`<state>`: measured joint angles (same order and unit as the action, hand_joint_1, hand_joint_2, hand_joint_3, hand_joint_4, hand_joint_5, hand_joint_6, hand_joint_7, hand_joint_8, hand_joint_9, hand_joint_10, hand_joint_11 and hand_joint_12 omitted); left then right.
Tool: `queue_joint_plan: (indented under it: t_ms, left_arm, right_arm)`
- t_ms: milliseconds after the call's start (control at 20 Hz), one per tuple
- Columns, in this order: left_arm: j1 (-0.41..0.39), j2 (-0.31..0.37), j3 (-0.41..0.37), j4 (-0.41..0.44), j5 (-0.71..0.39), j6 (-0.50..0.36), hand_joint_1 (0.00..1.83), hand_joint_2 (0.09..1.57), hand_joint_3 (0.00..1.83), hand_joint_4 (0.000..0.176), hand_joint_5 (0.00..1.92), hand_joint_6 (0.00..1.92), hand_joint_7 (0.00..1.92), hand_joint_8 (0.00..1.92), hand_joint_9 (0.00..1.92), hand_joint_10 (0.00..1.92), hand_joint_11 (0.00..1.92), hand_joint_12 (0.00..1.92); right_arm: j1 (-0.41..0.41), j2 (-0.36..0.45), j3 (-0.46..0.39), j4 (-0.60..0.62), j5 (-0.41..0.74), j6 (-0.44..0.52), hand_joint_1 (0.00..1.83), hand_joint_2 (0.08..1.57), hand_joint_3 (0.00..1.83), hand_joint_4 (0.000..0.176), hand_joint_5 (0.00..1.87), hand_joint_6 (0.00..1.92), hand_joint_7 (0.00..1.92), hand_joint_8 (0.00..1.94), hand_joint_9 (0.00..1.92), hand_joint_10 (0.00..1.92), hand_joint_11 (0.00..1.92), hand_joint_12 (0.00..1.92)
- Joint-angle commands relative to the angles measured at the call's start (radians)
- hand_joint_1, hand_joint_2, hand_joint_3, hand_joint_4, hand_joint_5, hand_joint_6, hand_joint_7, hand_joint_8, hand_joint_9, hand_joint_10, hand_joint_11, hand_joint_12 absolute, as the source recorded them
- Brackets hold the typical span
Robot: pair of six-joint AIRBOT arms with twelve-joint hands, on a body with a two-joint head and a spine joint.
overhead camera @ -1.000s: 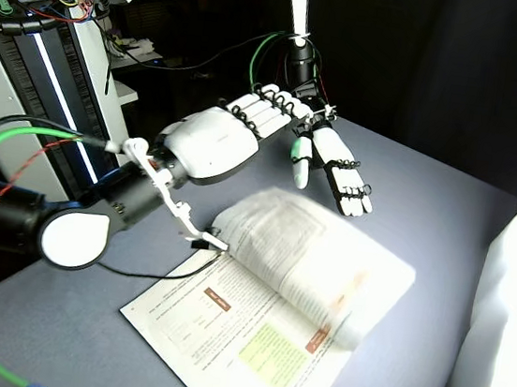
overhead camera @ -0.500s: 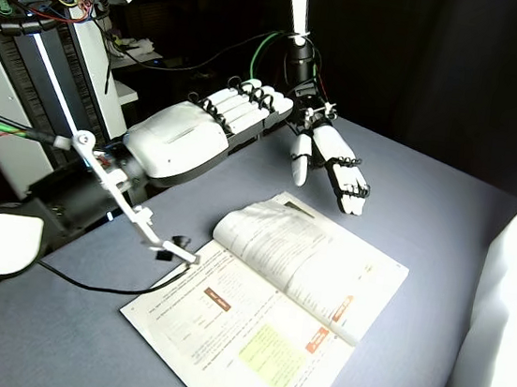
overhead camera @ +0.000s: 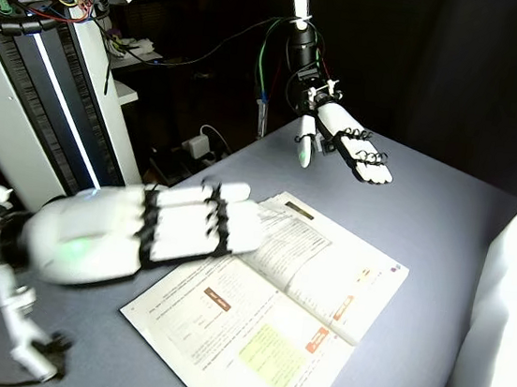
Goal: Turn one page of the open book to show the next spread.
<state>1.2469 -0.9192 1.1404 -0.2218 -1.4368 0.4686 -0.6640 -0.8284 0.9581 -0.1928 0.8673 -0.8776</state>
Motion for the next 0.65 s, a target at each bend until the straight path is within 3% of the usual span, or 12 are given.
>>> queue_joint_plan:
  t_ms: [0,50,100,200,250,300,350,400,450,500,550,600]
  left_arm:
    - [-0.023,-0.006,0.012,-0.01,-0.126,-0.001,0.06,1.31,0.0,0.027,0.0,0.0,0.0,0.0,0.0,0.0,0.0,0.0]
    - [-0.051,-0.016,0.02,0.006,-0.116,-0.001,0.01,1.31,0.0,0.007,0.0,0.0,0.0,0.0,0.0,0.0,0.0,0.0]
    - [-0.08,-0.032,0.029,0.019,-0.117,-0.002,0.03,1.32,0.0,0.0,0.0,0.0,0.0,0.0,0.0,0.0,0.0,0.0]
    - [-0.113,-0.05,0.038,0.032,-0.123,-0.005,0.18,1.32,0.0,0.0,0.0,0.0,0.0,0.0,0.0,0.0,0.0,0.0]
    - [-0.124,-0.058,0.042,0.035,-0.128,-0.007,0.25,1.31,0.0,0.003,0.0,0.0,0.0,0.0,0.0,0.0,0.0,0.0]
    - [-0.13,-0.062,0.044,0.035,-0.132,-0.007,0.23,1.31,0.0,0.01,0.0,0.0,0.0,0.0,0.0,0.0,0.0,0.0]
    - [-0.132,-0.064,0.046,0.034,-0.139,-0.007,0.17,1.32,0.0,0.0,0.0,0.0,0.0,0.0,0.0,0.0,0.0,0.0]
    - [-0.133,-0.064,0.046,0.032,-0.145,-0.007,0.24,1.34,0.01,0.006,0.0,0.0,0.0,0.0,0.0,0.0,0.0,0.0]
    - [-0.134,-0.064,0.046,0.029,-0.158,-0.009,0.24,1.34,0.01,0.006,0.0,0.0,0.0,0.0,0.0,0.0,0.0,0.0]
    - [-0.139,-0.064,0.047,0.027,-0.174,-0.009,0.29,1.38,0.02,0.043,0.0,0.0,0.0,0.0,0.0,0.0,0.0,0.0]
    - [-0.148,-0.064,0.047,0.029,-0.187,-0.009,0.31,1.39,0.02,0.096,0.0,0.0,0.0,0.0,0.0,0.0,0.0,0.0]
    - [-0.168,-0.067,0.051,0.04,-0.198,-0.007,0.31,1.39,0.02,0.096,0.0,0.0,0.0,0.0,0.0,0.0,0.0,0.0]
  right_arm:
    - [-0.006,0.021,-0.008,0.068,0.157,-0.02,0.0,1.18,0.01,0.0,0.0,0.0,0.0,0.0,0.0,0.0,0.0,0.0]
    - [-0.043,0.037,-0.019,0.123,0.199,-0.048,0.0,1.2,0.02,0.0,0.0,0.0,0.0,0.0,0.0,0.0,0.01,0.01]
    - [-0.086,0.051,-0.03,0.178,0.25,-0.069,0.09,1.25,0.02,0.0,0.0,0.0,0.0,0.0,0.0,0.0,0.0,0.0]
    - [-0.151,0.07,-0.046,0.255,0.343,-0.084,0.13,1.24,0.01,0.0,0.0,0.0,0.0,0.0,0.0,0.0,0.0,0.0]
    - [-0.18,0.075,-0.052,0.288,0.393,-0.085,0.18,1.25,0.01,0.009,0.0,0.0,0.0,0.0,0.0,0.0,0.0,0.0]
    - [-0.205,0.079,-0.056,0.313,0.434,-0.085,0.21,1.24,0.01,0.05,0.0,0.0,0.0,0.0,0.0,0.0,0.0,0.0]
    - [-0.222,0.08,-0.059,0.333,0.477,-0.085,0.19,1.25,0.01,0.112,0.0,0.0,0.0,0.0,0.0,0.0,0.0,0.0]
    - [-0.23,0.082,-0.06,0.342,0.501,-0.086,0.2,1.24,0.01,0.147,0.0,0.0,0.0,0.0,0.0,0.0,0.0,0.0]
    - [-0.237,0.084,-0.061,0.351,0.531,-0.086,0.2,1.24,0.01,0.147,0.0,0.0,0.0,0.0,0.0,0.0,0.0,0.0]
    - [-0.249,0.088,-0.065,0.361,0.574,-0.086,0.17,1.23,0.0,0.16,0.0,0.0,0.0,0.0,0.0,0.0,0.0,0.0]
    - [-0.266,0.095,-0.069,0.375,0.614,-0.086,0.19,1.24,0.0,0.122,0.0,0.0,0.0,0.0,0.0,0.0,0.0,0.0]
    - [-0.296,0.109,-0.079,0.395,0.674,-0.086,0.19,1.24,0.0,0.122,0.0,0.0,0.0,0.0,0.0,0.0,0.0,0.0]
